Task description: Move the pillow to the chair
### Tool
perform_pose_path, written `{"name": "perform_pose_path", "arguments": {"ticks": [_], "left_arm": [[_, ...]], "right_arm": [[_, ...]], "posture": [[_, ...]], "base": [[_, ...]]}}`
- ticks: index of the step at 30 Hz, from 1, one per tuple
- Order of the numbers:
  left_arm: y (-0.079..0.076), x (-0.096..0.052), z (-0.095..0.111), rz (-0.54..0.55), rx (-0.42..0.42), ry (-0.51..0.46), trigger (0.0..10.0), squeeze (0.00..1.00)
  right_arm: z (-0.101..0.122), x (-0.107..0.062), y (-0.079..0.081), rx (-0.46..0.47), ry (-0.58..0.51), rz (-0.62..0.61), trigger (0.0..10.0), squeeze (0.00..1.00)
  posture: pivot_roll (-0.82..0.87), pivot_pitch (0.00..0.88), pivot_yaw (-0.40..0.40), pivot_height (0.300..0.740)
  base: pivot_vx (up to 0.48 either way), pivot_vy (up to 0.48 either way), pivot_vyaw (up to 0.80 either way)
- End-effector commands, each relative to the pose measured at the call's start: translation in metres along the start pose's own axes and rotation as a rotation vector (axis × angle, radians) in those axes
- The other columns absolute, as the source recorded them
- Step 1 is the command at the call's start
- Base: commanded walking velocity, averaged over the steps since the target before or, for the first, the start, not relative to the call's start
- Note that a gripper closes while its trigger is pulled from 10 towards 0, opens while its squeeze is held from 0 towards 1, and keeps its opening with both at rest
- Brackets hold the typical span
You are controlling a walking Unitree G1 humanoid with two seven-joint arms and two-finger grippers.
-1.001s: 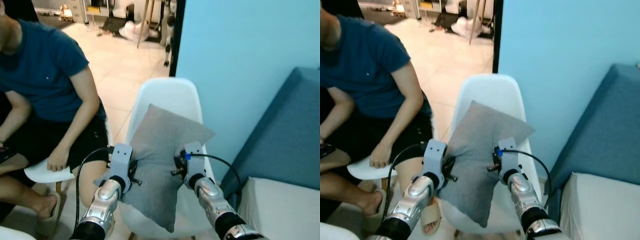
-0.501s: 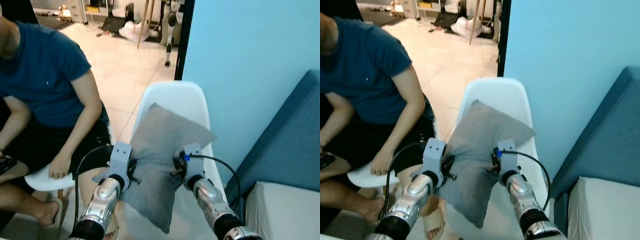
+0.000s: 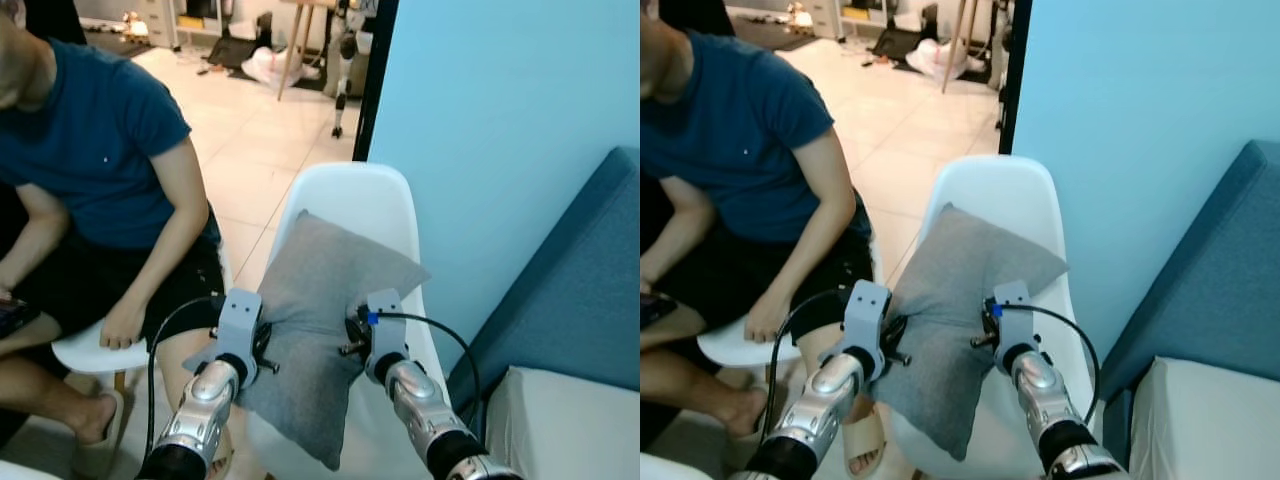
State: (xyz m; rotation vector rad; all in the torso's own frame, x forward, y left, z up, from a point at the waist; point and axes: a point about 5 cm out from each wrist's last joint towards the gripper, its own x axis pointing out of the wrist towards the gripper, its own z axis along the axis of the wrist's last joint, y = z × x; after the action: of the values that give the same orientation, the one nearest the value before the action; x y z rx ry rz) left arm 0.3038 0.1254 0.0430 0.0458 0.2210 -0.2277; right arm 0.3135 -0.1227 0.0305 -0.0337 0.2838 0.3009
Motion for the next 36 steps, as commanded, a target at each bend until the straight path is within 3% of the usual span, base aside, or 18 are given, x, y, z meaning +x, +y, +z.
{"name": "perform_pose_path", "arguments": {"ticks": [1, 6, 12, 26, 33, 36], "left_arm": [[0.028, -0.003, 0.010, 0.138, -0.010, -0.060, 10.0, 0.00], [0.032, -0.004, 0.017, 0.163, -0.087, -0.097, 10.0, 0.00], [0.034, -0.005, 0.018, 0.166, -0.089, -0.106, 10.0, 0.00], [0.040, -0.008, 0.015, 0.199, -0.025, -0.092, 10.0, 0.00], [0.034, -0.003, 0.014, 0.150, 0.000, -0.058, 10.0, 0.00], [0.032, 0.001, 0.017, 0.123, 0.060, -0.064, 10.0, 0.00]], "right_arm": [[-0.016, -0.013, -0.029, 0.010, 0.065, -0.113, 10.0, 0.00], [-0.016, -0.013, -0.029, 0.010, 0.064, -0.110, 10.0, 0.00], [-0.016, -0.013, -0.027, 0.010, 0.066, -0.104, 10.0, 0.00], [-0.013, -0.010, -0.022, 0.010, 0.062, -0.089, 10.0, 0.00], [-0.006, -0.007, -0.028, 0.005, 0.053, -0.109, 10.0, 0.00], [0.003, -0.002, -0.032, 0.013, 0.031, -0.135, 10.0, 0.00]], "posture": [[-0.01, 0.039, -0.031, 0.740], [0.00, 0.047, -0.037, 0.740], [0.00, 0.052, -0.040, 0.740], [0.01, 0.058, -0.044, 0.740], [0.00, 0.060, -0.033, 0.740], [0.00, 0.060, -0.031, 0.740]], "base": [[0.000, -0.480, 0.00], [0.000, 0.192, 0.00], [0.000, 0.480, 0.00], [0.000, 0.000, 0.00], [0.000, 0.000, 0.00], [0.000, 0.000, 0.00]]}}
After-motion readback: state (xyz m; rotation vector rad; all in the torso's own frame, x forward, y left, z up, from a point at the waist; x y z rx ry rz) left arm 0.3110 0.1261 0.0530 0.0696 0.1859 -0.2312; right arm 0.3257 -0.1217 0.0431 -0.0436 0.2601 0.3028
